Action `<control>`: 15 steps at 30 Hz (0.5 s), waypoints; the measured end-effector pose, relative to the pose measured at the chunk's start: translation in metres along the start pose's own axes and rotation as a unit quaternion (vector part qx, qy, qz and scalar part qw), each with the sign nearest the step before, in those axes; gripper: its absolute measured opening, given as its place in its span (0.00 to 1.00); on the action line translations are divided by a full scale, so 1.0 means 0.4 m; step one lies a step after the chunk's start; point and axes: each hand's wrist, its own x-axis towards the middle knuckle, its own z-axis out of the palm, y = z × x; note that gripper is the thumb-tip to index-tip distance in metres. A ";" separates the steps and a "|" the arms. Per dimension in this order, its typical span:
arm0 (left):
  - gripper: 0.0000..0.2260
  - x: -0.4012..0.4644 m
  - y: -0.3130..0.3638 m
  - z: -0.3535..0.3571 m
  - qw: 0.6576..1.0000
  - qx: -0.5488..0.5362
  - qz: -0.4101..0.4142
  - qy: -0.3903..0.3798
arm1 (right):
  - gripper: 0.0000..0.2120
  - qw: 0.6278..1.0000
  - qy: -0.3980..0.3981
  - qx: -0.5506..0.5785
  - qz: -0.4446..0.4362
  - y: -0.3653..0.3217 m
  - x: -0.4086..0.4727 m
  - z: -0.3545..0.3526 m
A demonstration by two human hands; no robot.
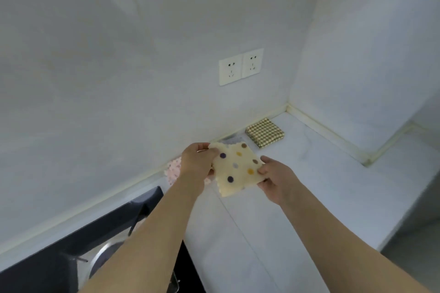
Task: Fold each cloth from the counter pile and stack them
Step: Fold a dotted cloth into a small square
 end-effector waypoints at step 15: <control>0.05 0.604 0.011 0.743 0.991 0.123 0.004 -0.053 | 0.20 0.945 0.187 -0.179 -0.201 -0.499 0.748 -0.234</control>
